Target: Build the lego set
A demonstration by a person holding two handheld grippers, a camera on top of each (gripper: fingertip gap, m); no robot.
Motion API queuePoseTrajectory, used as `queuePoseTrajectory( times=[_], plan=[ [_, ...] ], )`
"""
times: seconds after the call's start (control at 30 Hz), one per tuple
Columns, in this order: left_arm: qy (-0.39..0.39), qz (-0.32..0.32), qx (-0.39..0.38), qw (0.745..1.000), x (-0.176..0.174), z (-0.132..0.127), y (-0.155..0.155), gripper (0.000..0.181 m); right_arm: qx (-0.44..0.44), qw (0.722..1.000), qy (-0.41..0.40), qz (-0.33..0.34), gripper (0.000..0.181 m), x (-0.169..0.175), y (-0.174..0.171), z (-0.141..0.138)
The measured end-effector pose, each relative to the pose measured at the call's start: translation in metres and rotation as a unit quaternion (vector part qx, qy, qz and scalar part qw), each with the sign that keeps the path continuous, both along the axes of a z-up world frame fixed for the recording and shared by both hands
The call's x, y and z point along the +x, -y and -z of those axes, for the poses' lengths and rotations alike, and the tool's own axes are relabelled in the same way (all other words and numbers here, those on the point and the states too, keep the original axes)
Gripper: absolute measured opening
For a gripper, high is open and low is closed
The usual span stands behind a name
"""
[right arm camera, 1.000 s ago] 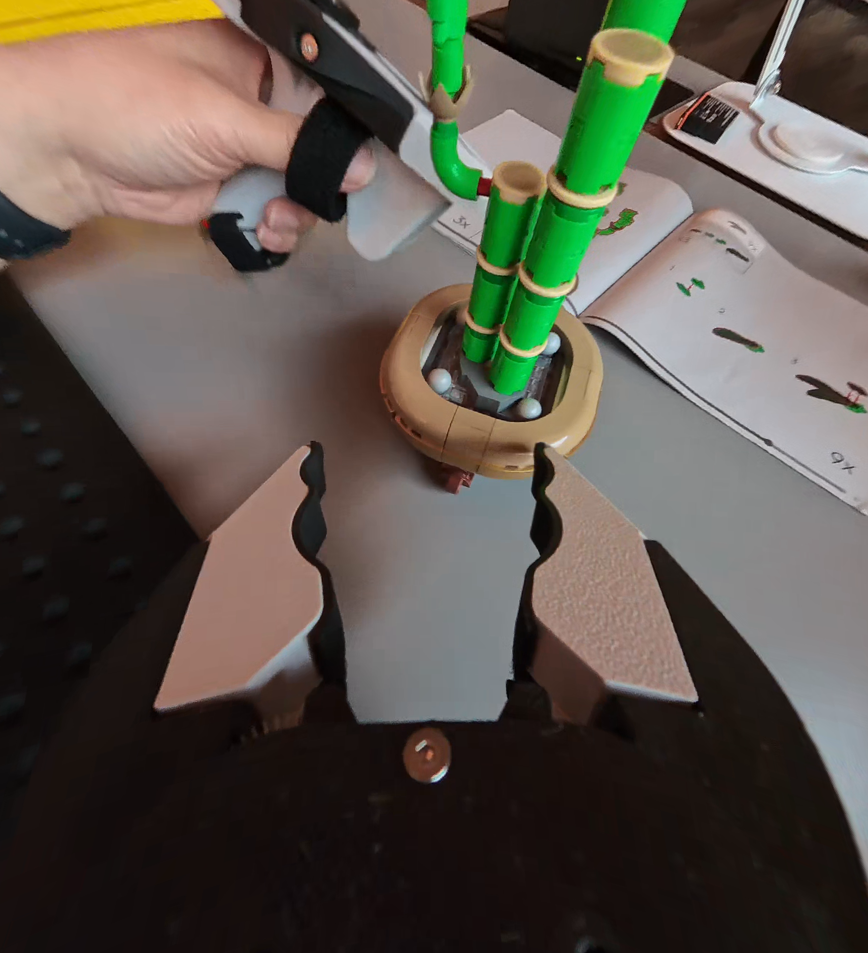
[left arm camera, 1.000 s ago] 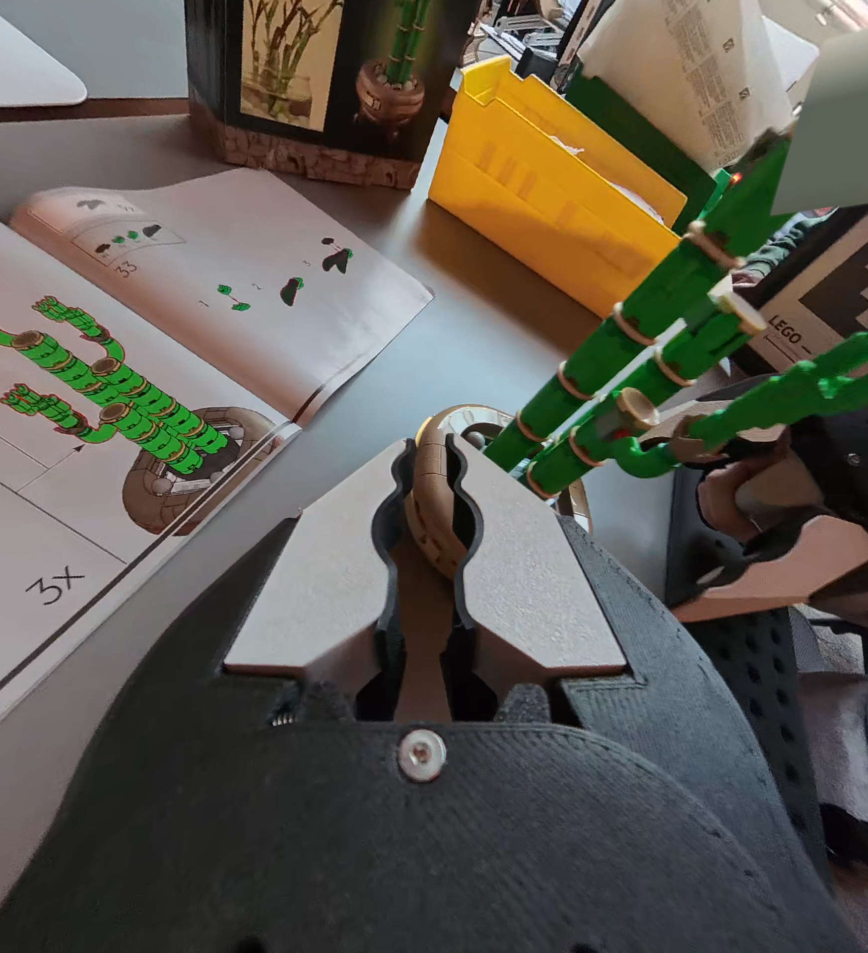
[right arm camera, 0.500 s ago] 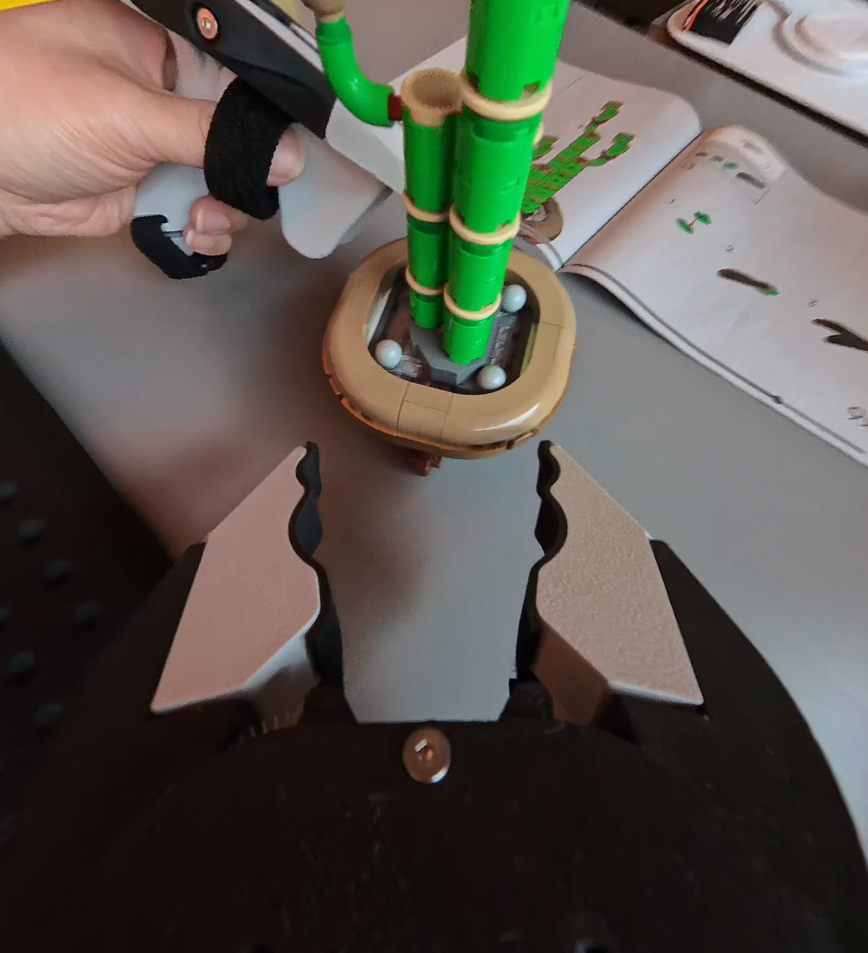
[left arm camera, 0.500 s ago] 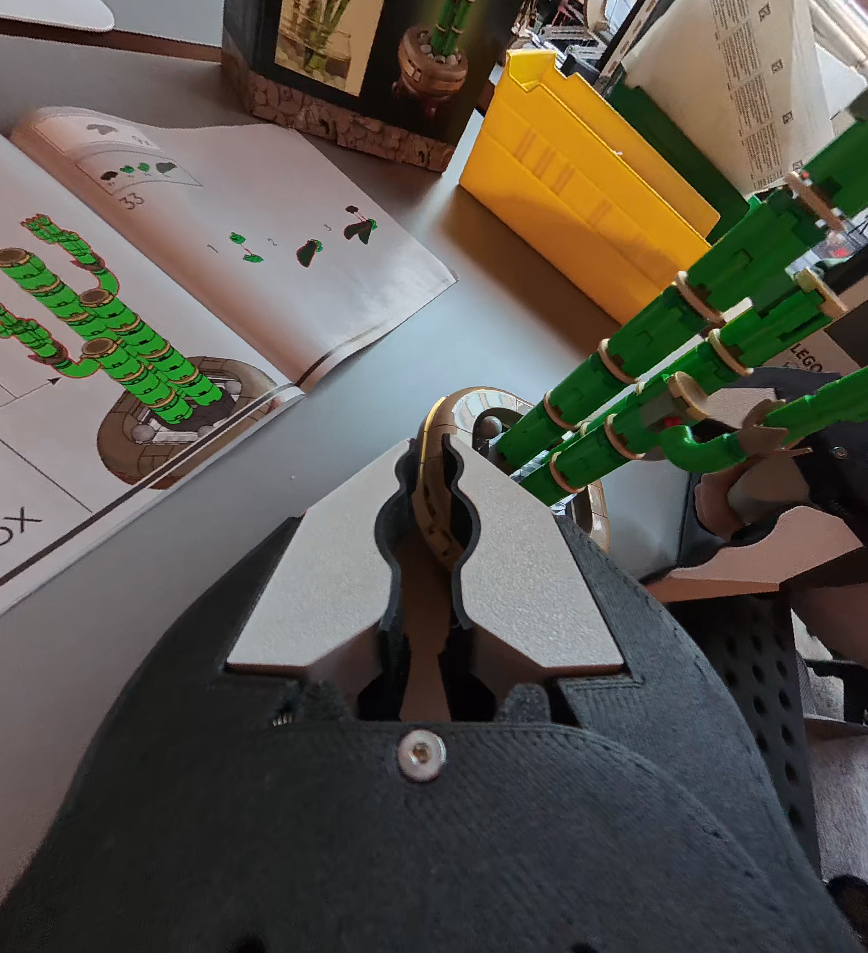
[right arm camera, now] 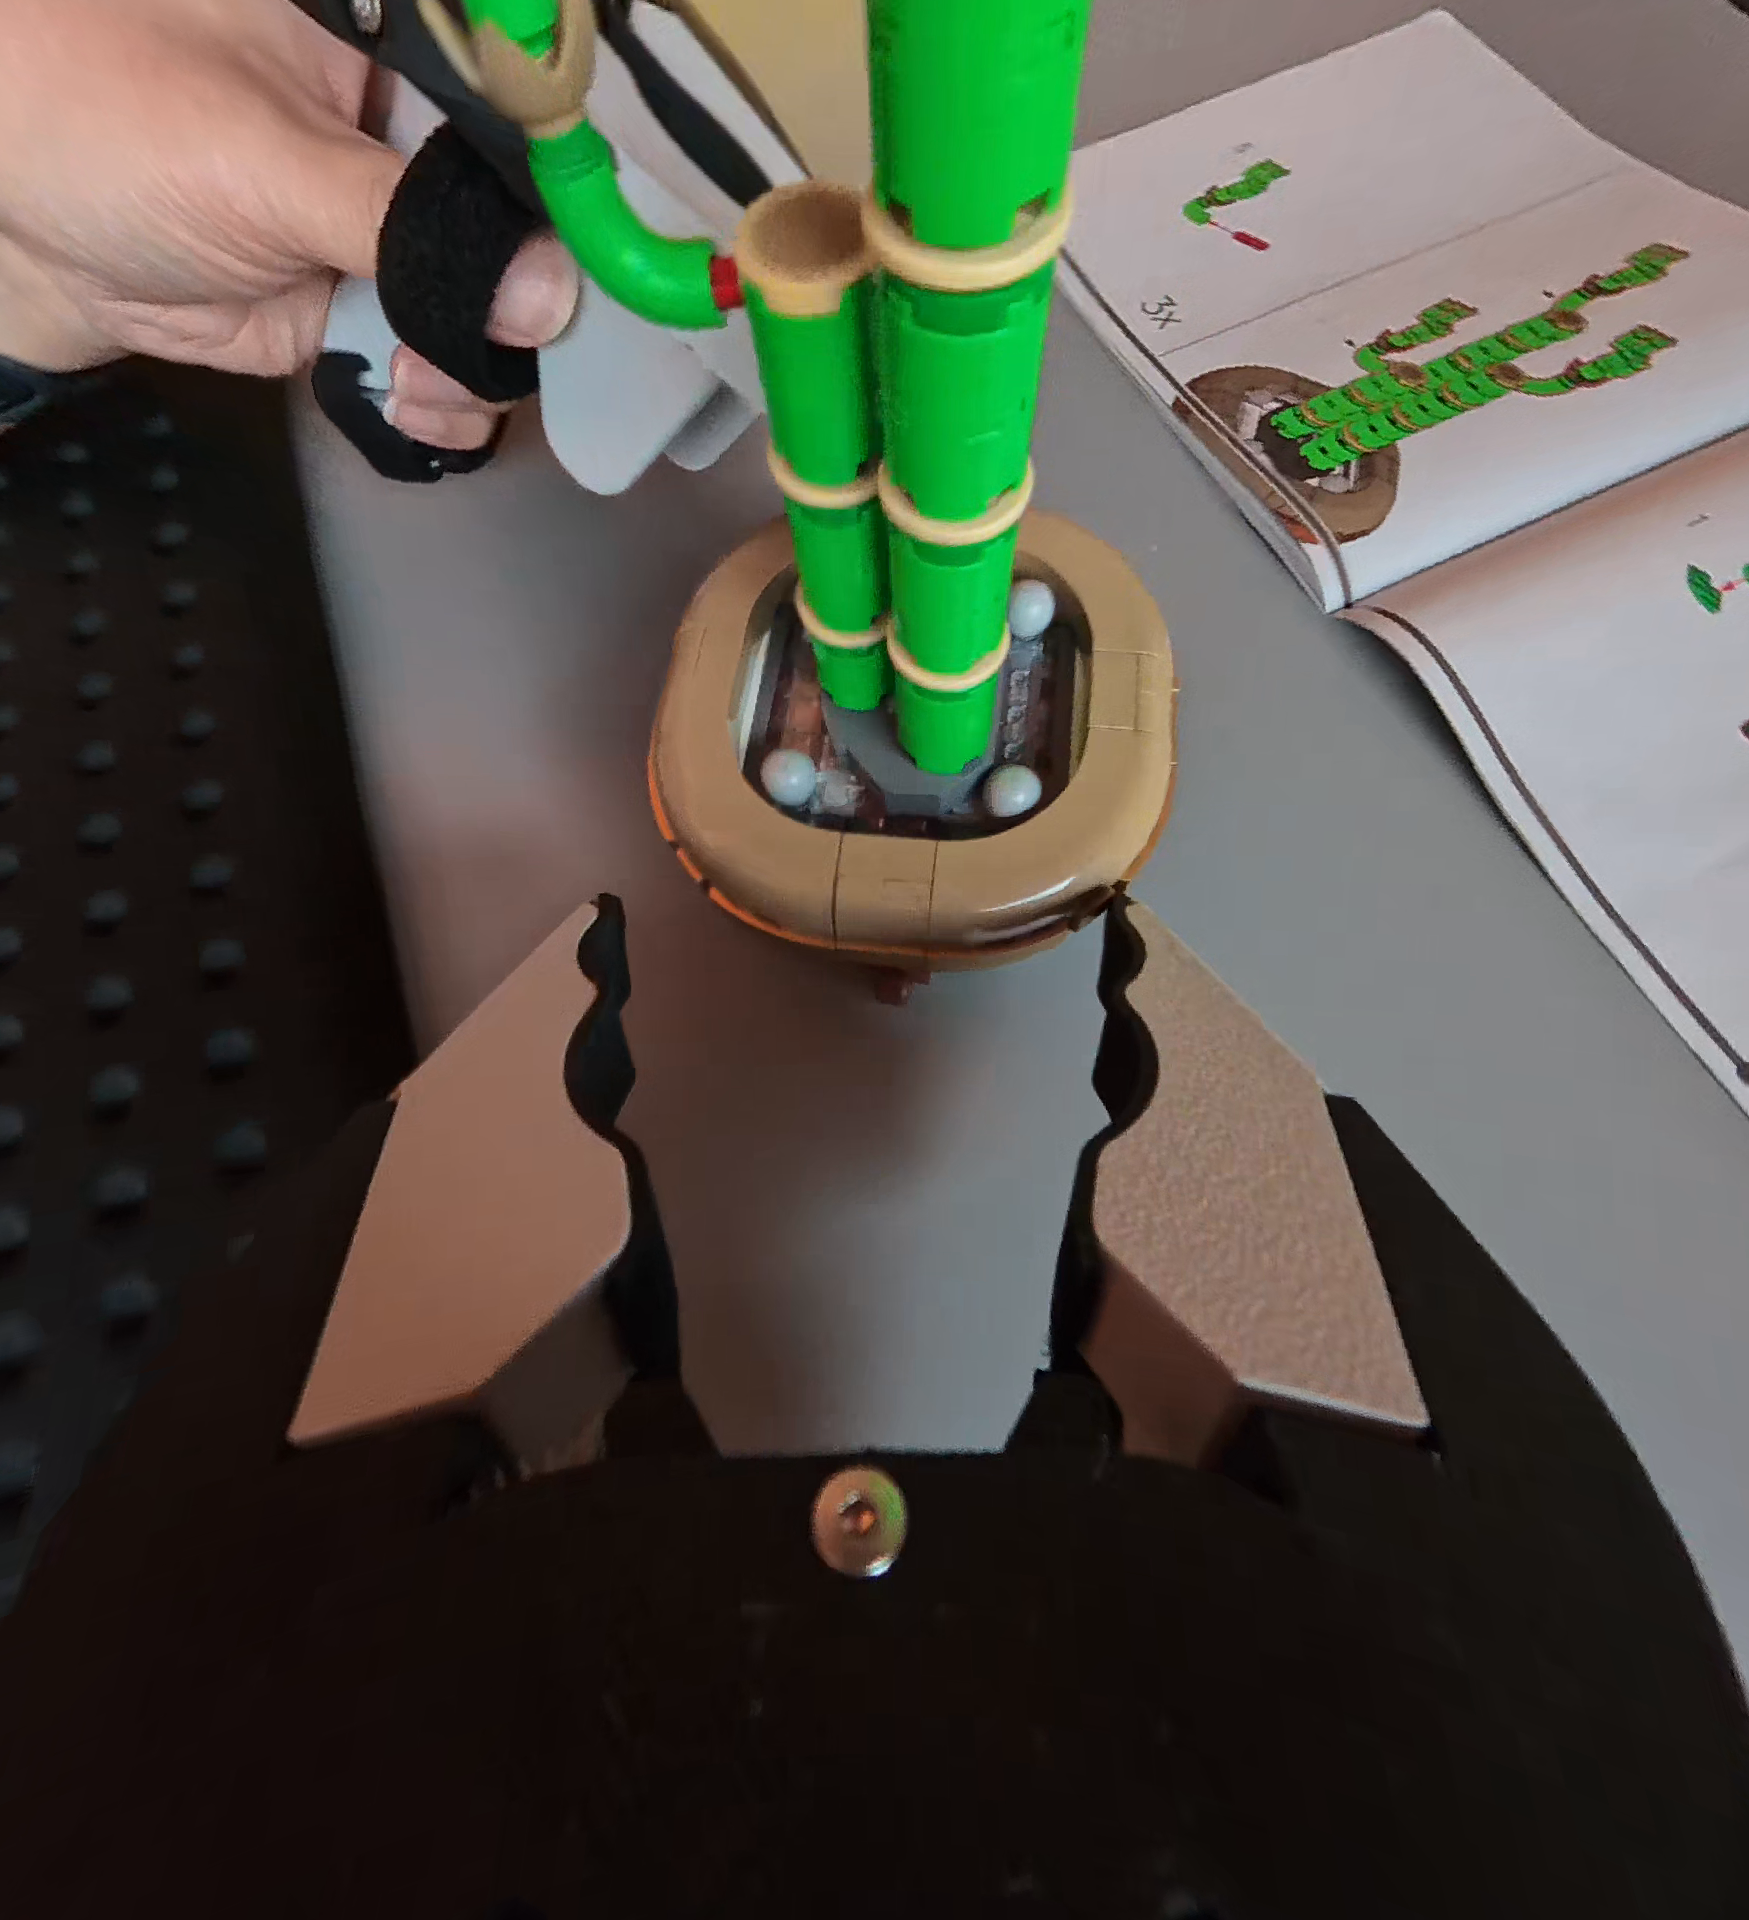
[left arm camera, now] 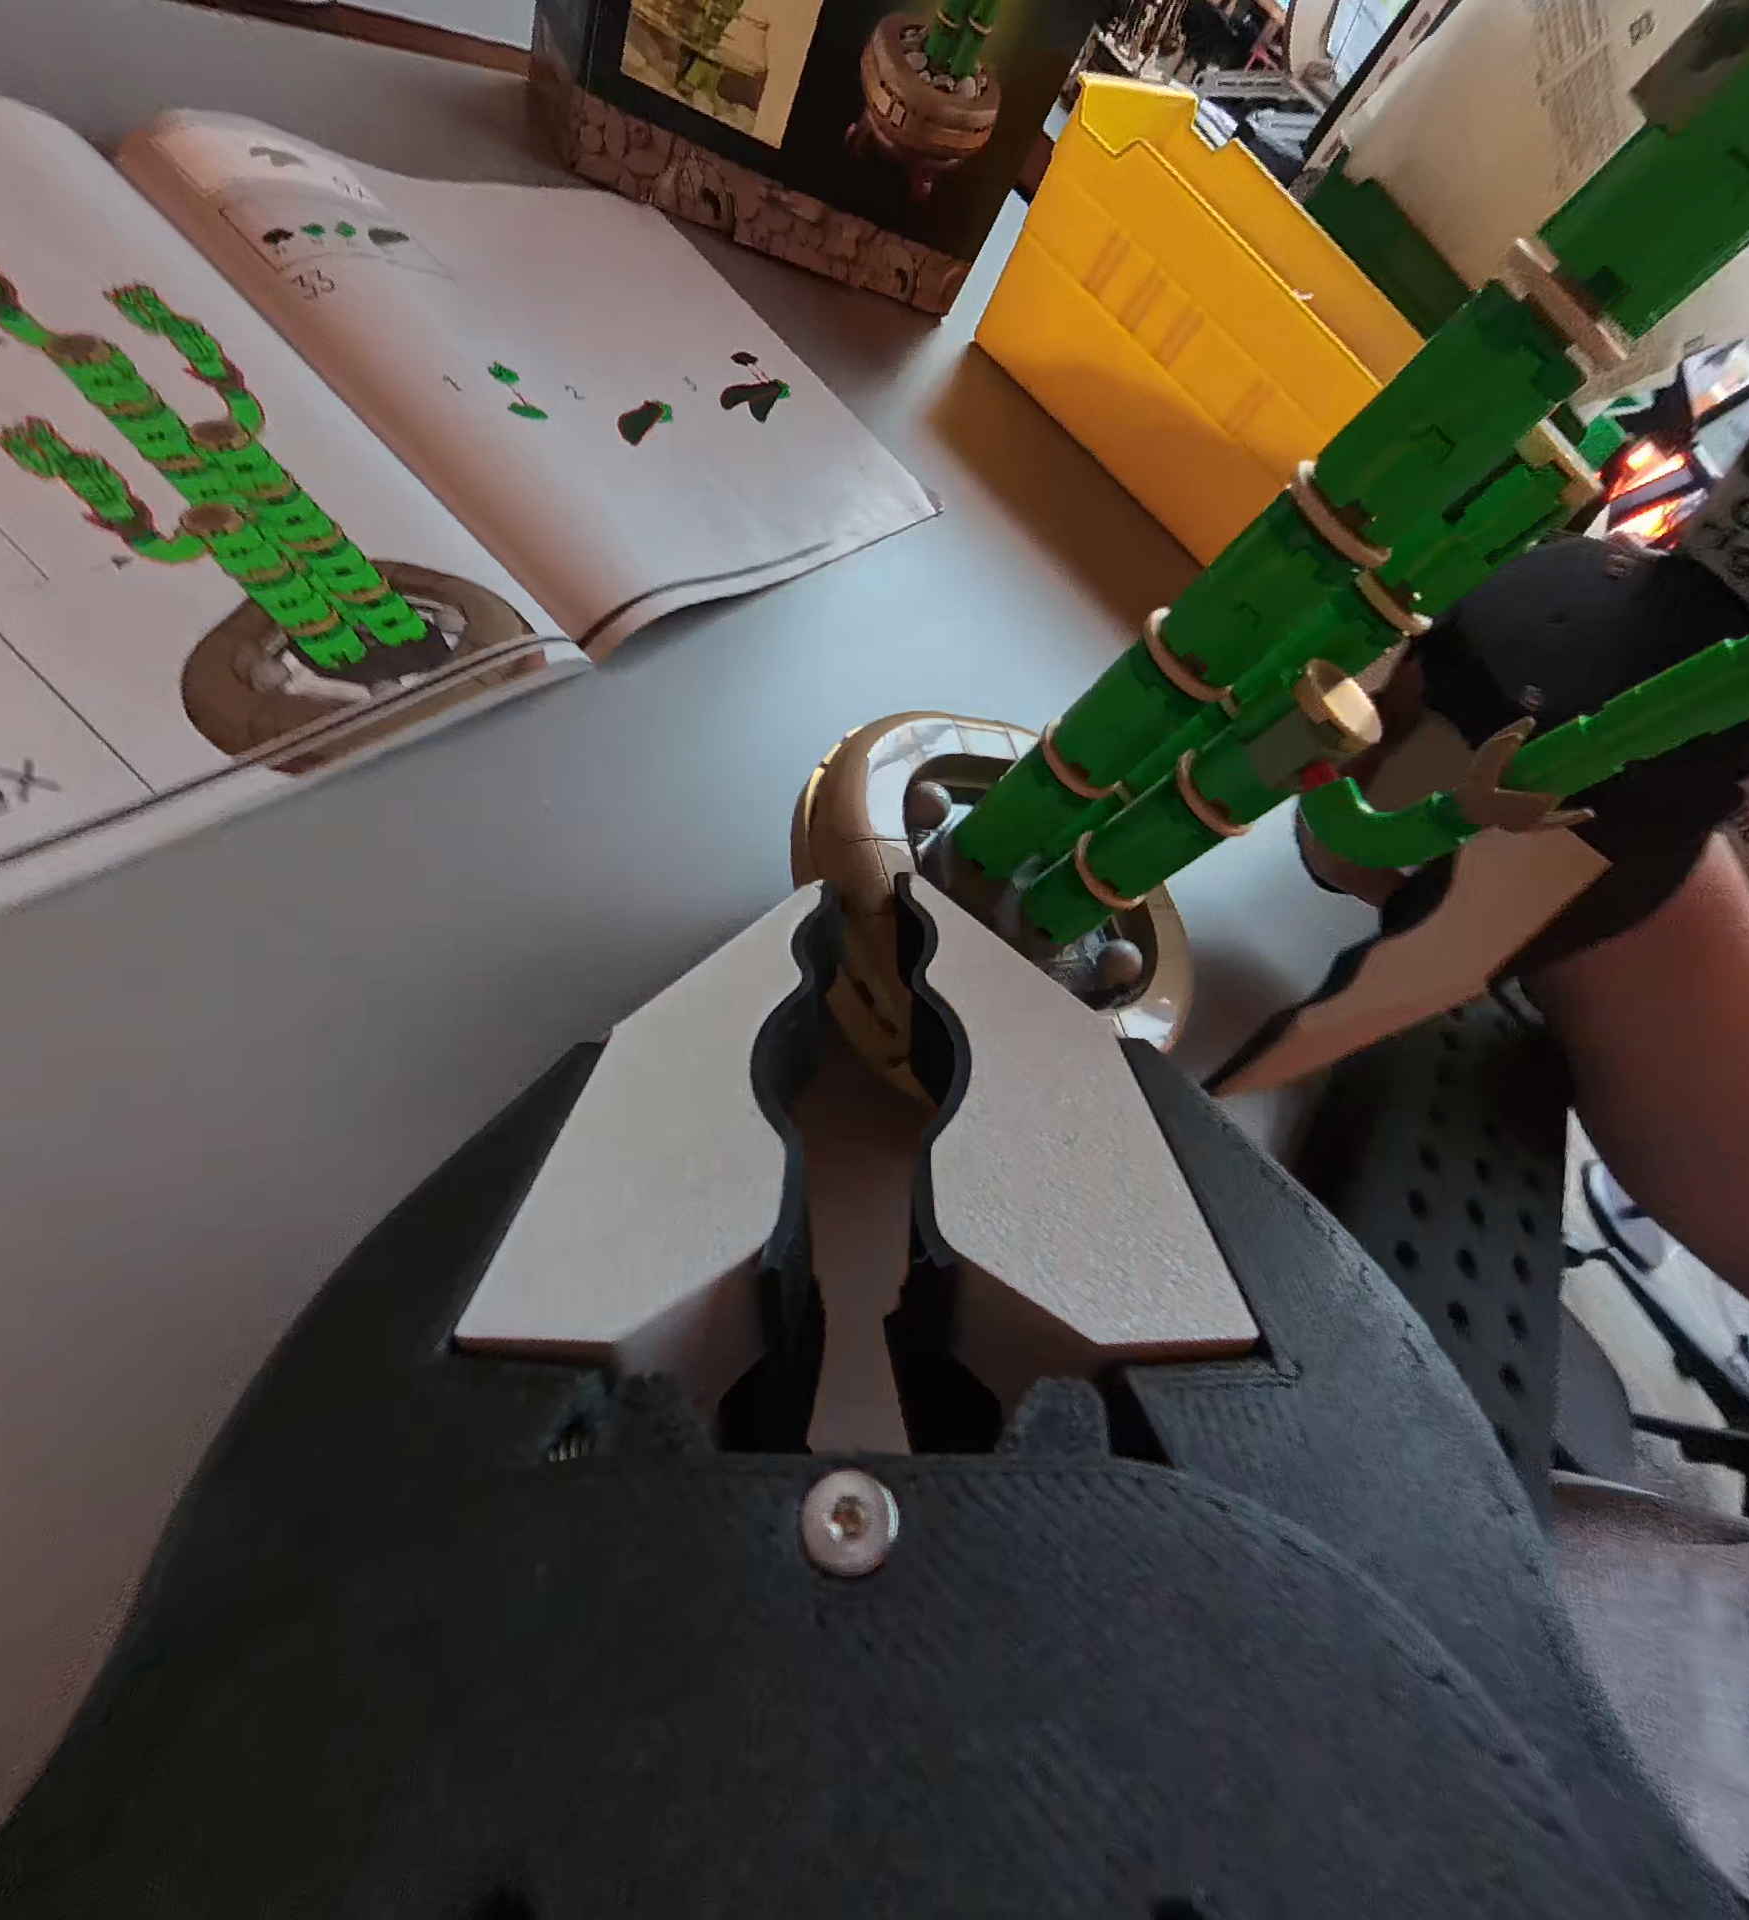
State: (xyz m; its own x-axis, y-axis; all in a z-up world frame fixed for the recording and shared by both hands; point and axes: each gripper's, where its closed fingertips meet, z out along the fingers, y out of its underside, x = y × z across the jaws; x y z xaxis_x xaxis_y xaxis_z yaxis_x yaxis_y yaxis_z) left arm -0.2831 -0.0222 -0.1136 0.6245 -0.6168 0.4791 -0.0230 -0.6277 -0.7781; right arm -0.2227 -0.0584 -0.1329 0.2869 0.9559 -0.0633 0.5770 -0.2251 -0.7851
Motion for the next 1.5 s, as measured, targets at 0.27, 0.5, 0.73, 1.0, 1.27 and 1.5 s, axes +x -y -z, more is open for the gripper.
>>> queuePoseTrajectory(
  times=[0.27,0.5,0.73,1.0,1.27,1.5],
  plan=[
    [0.040,0.014,-0.005,0.999,0.007,-0.001,0.035,0.007,-0.002,0.996,-0.062,-0.064,0.096,0.005,0.003,-0.009],
    [0.063,0.036,0.066,0.995,0.013,-0.022,0.043,0.014,0.102,0.989,-0.107,0.020,0.100,0.019,0.008,-0.053],
    [0.044,0.081,0.278,0.956,0.022,-0.078,0.071,0.027,0.224,0.963,-0.150,0.026,0.068,-0.002,0.044,-0.093],
    [-0.009,0.134,0.286,0.949,0.037,-0.073,0.066,0.033,0.197,0.965,-0.170,0.023,0.058,-0.015,0.031,-0.091],
    [-0.007,0.137,0.279,0.951,0.029,-0.068,0.064,0.032,0.280,0.957,0.000,-0.071,0.057,-0.010,0.032,-0.102],
    [0.045,0.117,0.263,0.957,0.029,-0.076,0.067,0.031,0.217,0.969,0.085,-0.084,0.050,-0.017,0.028,-0.099]
  ],
)
